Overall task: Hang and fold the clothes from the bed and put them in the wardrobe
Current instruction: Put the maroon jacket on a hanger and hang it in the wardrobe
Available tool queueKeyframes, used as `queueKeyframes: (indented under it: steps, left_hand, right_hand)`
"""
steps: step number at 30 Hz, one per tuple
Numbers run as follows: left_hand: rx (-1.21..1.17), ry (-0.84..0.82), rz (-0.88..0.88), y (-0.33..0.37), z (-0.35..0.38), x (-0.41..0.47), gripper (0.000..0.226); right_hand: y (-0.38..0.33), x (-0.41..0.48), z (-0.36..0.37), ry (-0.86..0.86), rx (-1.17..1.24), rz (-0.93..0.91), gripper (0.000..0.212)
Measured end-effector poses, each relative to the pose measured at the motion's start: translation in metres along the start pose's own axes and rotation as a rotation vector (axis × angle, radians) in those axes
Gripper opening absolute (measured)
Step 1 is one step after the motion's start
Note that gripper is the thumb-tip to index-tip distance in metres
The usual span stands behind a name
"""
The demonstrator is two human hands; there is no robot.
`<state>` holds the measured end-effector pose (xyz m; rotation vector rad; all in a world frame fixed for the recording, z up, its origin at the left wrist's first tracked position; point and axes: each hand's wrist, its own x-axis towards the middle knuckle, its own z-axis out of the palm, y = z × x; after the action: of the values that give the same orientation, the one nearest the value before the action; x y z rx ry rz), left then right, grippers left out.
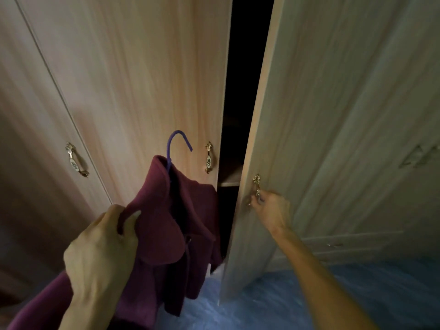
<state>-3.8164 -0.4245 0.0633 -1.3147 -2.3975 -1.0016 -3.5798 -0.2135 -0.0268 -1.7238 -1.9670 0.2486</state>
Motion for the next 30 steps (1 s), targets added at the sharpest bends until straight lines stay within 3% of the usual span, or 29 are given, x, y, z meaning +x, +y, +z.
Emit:
queueKeyframes:
  steps: [4, 14, 18, 21, 24, 30]
  left_hand:
    - [-0.006, -0.019, 0.079, 0.022, -0.008, -0.018, 0.016]
    - [-0.129, 0.002, 0.317, 0.114, -0.006, -0.068, 0.021]
    - [-0.180, 0.020, 0.367, 0.156, -0.004, -0.087, 0.020]
    - [-0.208, 0.023, 0.394, 0.187, -0.003, -0.103, 0.019]
    - [-0.222, 0.016, 0.403, 0.214, -0.004, -0.120, 0.020]
    - [-0.225, 0.039, 0.420, 0.246, -0.007, -0.136, 0.017]
  right_hand:
    - [0.038, -0.048, -0.038, 0.066, 0.027, 0.034, 0.021]
    - [0.160, -0.119, -0.120, 0.025, 0.038, 0.203, 0.022]
    - [0.181, -0.139, -0.148, 0.118, 0.195, 0.149, 0.054]
    - [0.189, -0.134, -0.166, 0.296, 0.056, 0.122, 0.078]
    - [0.206, -0.119, -0.187, 0.423, -0.055, 0.162, 0.082]
    - [0.250, -0.109, -0.217, 0.497, -0.079, 0.277, 0.087]
